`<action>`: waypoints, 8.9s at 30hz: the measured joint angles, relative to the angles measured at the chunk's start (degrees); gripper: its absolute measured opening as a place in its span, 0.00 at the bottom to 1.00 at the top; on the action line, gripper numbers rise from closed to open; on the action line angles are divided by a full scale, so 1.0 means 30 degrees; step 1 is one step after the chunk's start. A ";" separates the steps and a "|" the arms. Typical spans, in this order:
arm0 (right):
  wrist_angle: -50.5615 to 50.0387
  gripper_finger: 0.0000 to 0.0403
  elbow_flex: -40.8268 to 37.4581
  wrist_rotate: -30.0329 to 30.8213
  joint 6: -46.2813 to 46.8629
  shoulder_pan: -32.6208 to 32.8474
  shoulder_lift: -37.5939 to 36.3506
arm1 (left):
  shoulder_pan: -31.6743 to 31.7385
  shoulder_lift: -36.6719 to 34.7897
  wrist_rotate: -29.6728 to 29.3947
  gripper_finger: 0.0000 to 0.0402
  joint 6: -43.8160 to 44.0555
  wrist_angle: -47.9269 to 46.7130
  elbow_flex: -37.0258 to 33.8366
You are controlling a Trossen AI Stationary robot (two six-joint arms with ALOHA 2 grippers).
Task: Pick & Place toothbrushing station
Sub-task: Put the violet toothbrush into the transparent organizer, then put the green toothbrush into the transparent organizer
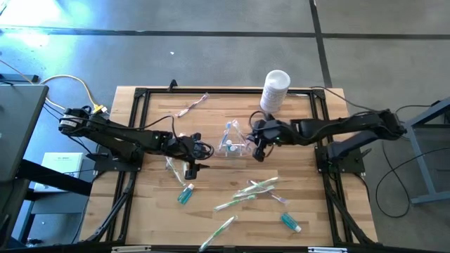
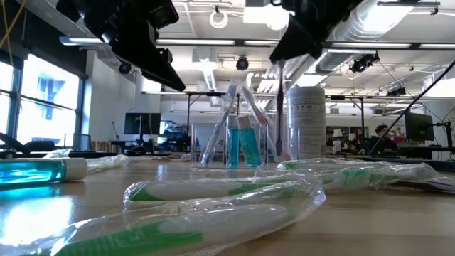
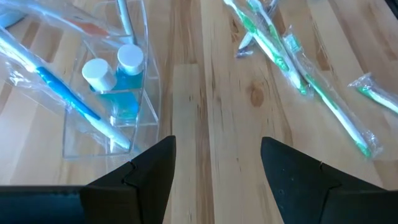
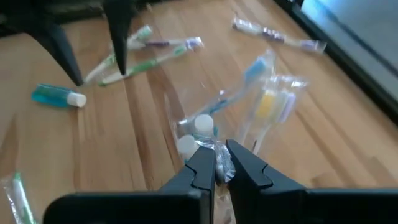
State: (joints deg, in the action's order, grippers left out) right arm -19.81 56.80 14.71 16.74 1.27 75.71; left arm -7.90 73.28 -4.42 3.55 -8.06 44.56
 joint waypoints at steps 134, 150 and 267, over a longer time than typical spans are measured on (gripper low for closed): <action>-0.4717 0.02 0.0969 -0.2796 -0.0773 0.2625 0.4944 | -0.3353 0.4423 -0.7888 0.57 -1.0355 0.4785 0.3457; -0.1347 0.02 0.0962 -0.2373 -0.2349 0.2647 0.4944 | -0.3373 0.9779 -1.0528 0.57 -1.2170 0.0459 0.9736; -1.3160 0.33 0.2047 0.3617 0.7375 0.4577 0.1586 | 0.6277 0.2534 0.9296 0.00 0.0331 2.3262 -0.5589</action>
State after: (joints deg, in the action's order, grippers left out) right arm -59.29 62.94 25.56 38.86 15.00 80.47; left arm 10.93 80.88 23.47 4.55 61.72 27.79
